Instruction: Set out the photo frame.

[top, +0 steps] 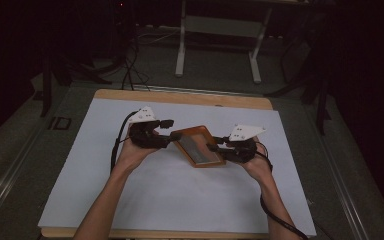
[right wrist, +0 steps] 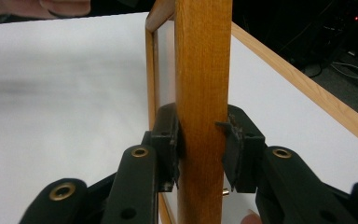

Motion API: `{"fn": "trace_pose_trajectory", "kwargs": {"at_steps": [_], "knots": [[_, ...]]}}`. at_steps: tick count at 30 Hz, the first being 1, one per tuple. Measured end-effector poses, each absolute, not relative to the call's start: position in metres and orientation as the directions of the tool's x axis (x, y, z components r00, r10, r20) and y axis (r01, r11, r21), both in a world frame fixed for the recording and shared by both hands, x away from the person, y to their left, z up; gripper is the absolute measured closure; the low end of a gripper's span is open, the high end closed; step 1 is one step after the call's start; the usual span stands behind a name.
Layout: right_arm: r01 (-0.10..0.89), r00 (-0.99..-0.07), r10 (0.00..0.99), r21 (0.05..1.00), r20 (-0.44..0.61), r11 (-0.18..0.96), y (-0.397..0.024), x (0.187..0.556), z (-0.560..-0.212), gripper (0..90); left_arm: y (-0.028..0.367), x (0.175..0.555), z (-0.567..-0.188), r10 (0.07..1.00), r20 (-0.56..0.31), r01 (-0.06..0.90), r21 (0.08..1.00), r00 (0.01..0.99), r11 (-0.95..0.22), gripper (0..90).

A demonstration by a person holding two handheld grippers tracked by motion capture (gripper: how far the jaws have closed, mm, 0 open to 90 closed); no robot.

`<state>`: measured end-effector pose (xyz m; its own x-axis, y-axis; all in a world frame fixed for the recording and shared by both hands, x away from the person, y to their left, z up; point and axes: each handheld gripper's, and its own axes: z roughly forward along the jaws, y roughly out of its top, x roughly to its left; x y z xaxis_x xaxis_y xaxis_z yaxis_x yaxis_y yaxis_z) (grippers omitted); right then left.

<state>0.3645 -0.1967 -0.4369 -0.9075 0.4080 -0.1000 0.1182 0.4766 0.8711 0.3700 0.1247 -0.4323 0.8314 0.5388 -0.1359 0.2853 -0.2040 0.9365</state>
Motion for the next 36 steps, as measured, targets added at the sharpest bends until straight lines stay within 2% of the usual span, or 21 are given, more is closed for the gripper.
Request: {"fn": "trace_pose_trajectory", "kwargs": {"at_steps": [6, 14, 30, 36], "knots": [[0.123, -0.907, 0.411, 0.875, -0.093, 0.468, -0.201, 0.365, -0.439, 68.3, 0.124, 0.374, -0.466, 0.534, -0.189, 0.329, 0.927, 0.824, -0.181, 38.4], [0.132, -0.905, 0.418, 0.88, -0.081, 0.457, -0.205, 0.364, -0.441, 68.3, 0.101, 0.375, -0.489, 0.508, -0.196, 0.361, 0.899, 0.838, -0.247, 42.7], [0.17, -0.889, 0.452, 0.864, -0.073, 0.474, -0.222, 0.365, -0.445, 67.9, 0.086, 0.375, -0.49, 0.492, -0.182, 0.355, 0.891, 0.851, -0.284, 65.6], [0.193, -0.886, 0.461, 0.869, -0.045, 0.455, -0.226, 0.366, -0.448, 68.0, 0.088, 0.377, -0.488, 0.487, -0.197, 0.367, 0.886, 0.851, -0.283, 67.8]]}}
